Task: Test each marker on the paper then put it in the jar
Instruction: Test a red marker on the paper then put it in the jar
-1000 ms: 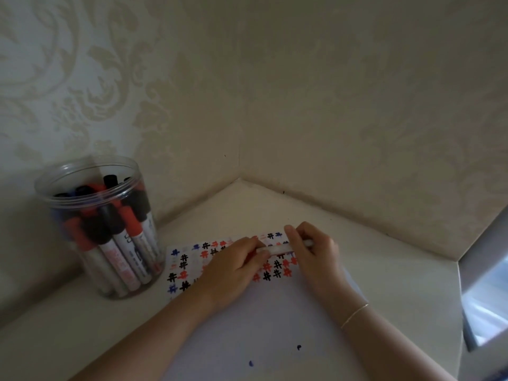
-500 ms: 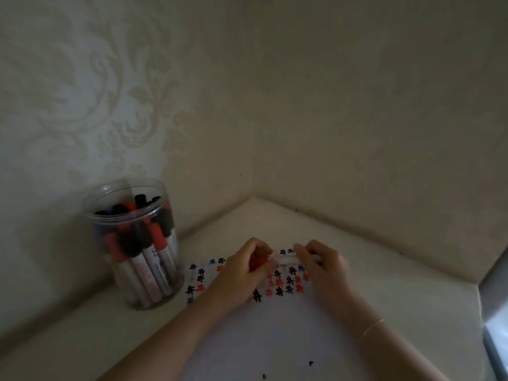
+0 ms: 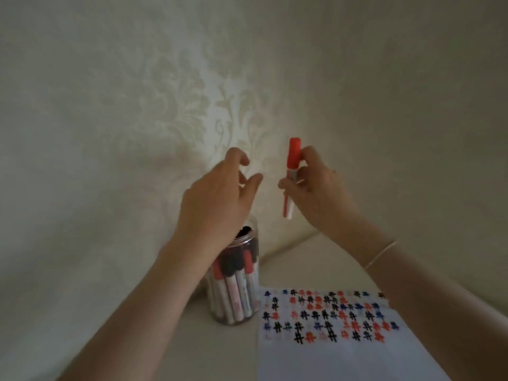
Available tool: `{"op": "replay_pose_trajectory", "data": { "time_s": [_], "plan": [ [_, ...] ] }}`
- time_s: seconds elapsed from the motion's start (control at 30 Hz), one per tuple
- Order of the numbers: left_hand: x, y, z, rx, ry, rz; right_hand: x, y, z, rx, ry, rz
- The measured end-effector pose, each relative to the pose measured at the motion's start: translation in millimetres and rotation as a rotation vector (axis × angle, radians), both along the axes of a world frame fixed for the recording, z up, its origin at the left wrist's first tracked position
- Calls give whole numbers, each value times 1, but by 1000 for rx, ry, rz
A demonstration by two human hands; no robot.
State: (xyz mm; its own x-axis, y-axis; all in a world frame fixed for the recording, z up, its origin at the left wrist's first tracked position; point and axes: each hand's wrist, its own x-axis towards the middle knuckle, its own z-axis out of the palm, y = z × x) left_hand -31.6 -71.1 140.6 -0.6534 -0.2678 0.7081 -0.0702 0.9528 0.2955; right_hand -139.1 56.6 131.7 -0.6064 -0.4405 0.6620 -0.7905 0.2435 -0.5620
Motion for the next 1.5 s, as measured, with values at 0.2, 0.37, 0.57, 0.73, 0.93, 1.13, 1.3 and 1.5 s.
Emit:
{"op": "replay_pose_trajectory", "data": {
  "time_s": [0.2, 0.37, 0.57, 0.73, 0.93, 1.13, 1.3, 1.5],
  "plan": [
    [13, -39, -31, -176, -570, 167, 16, -42, 23, -136, -328, 336],
    [29, -31, -36, 242, -647, -76, 24, -34, -7, -52, 6, 207],
    [51, -11, -45, 111, -466, -112, 30, -4, -28, -180, 293, 401],
    [60, -5, -49, -34, -541, -6, 39, 10, -35, -166, 426, 379],
    [62, -7, -49, -68, -593, 49, 49, 4, -35, -236, 261, 476],
    [63, -6, -50, -102, -520, 32, 53, -4, -30, -180, 248, 495],
    [61, -8, -54, -136, -515, 31, 57, -5, -33, -263, 140, 505],
    [59, -19, -51, -144, -529, 51, 48, -6, -18, -92, 64, 441]
  ]
}}
